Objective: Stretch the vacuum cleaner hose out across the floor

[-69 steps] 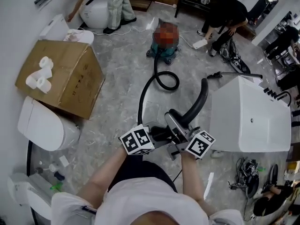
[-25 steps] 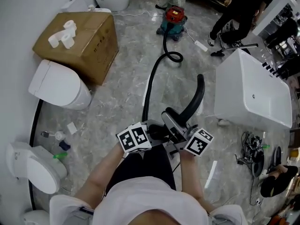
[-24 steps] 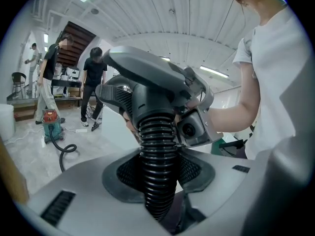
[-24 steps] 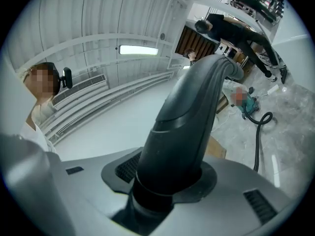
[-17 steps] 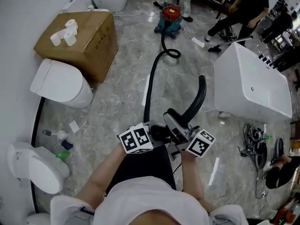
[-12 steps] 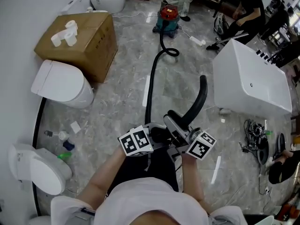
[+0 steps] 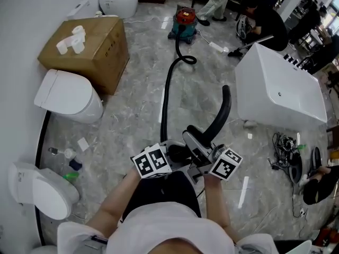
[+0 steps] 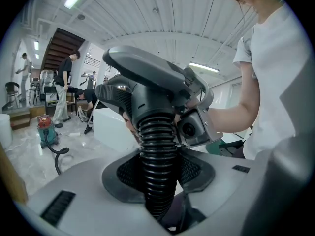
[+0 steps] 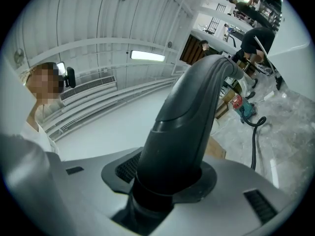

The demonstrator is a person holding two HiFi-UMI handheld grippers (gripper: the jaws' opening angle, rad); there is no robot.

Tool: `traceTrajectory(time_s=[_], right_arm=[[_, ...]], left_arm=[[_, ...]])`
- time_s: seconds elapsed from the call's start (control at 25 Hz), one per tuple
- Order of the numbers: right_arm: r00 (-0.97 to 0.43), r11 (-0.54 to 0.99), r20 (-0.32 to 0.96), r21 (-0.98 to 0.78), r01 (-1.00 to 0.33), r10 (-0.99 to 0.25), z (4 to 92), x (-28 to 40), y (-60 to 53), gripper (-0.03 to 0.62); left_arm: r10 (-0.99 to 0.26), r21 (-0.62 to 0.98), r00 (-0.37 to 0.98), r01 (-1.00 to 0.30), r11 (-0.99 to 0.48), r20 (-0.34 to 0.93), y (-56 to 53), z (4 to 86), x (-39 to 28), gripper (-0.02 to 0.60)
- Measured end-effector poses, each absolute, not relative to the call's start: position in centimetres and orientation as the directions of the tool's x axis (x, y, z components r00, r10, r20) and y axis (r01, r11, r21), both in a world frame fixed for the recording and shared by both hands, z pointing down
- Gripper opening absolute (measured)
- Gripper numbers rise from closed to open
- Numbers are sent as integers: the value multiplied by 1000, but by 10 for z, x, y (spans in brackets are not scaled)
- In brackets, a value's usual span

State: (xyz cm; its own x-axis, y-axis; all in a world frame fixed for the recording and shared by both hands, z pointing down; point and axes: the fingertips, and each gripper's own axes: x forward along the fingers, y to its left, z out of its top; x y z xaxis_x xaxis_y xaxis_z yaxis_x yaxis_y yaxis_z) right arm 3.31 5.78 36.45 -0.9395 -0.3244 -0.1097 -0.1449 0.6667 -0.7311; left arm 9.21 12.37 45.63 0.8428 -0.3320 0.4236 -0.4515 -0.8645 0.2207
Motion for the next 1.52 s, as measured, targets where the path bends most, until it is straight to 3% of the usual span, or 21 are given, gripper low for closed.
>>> traceTrajectory(time_s=[0.2, 0.64, 1.52], right_arm=[[-941, 665, -113, -735, -136, -318, 360, 87, 66, 184], [-947, 685, -112, -716, -134, -302, 351, 138, 72, 184], [-960, 682, -94, -722, -116, -262, 366, 84, -23, 184]], left_arm=[[-338, 214, 839, -456, -864, 426, 131, 453, 145, 164], [-352, 175, 834, -457, -872, 425, 134, 448, 198, 164], [-319, 232, 848, -442, -867, 424, 40, 460, 149, 164]])
